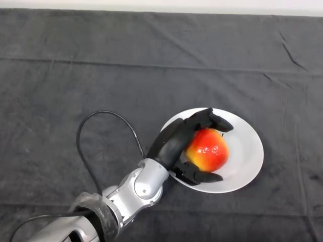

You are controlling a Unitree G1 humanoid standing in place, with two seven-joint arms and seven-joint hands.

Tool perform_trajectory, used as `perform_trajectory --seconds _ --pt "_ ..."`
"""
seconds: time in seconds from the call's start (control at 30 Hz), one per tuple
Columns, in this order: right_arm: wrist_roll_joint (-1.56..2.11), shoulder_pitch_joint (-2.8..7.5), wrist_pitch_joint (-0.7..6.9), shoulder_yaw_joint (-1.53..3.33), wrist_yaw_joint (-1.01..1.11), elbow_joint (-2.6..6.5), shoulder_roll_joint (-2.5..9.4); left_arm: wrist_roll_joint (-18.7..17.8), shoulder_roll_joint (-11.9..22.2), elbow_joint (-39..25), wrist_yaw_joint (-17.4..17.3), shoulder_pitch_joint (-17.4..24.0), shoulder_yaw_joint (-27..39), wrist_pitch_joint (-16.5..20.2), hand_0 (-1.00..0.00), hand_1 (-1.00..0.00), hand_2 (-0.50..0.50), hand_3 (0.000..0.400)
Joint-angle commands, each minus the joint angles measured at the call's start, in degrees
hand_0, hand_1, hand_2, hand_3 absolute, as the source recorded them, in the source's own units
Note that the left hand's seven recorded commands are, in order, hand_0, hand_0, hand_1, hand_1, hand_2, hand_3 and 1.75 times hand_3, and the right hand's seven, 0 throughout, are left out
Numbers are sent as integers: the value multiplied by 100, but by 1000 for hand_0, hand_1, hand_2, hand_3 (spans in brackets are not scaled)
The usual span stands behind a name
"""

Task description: Move the apple to the plate

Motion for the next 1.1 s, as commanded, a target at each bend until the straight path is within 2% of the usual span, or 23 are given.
perform_trajectory --seconds 0.03,0.5,0.8,1.1 --pt "83 639 544 -71 2 700 487 -50 59 162 -91 -415 -87 -72 0 0 0 0" --pt "60 637 540 -94 0 705 485 -127 566 247 -129 -449 747 -588 0 0 0 0" --pt "46 638 540 -106 -1 705 485 -123 955 92 137 -347 1475 -828 0 0 0 0" --pt "35 639 543 -116 -3 700 486 0 1364 -386 479 -34 2112 -954 0 0 0 0"
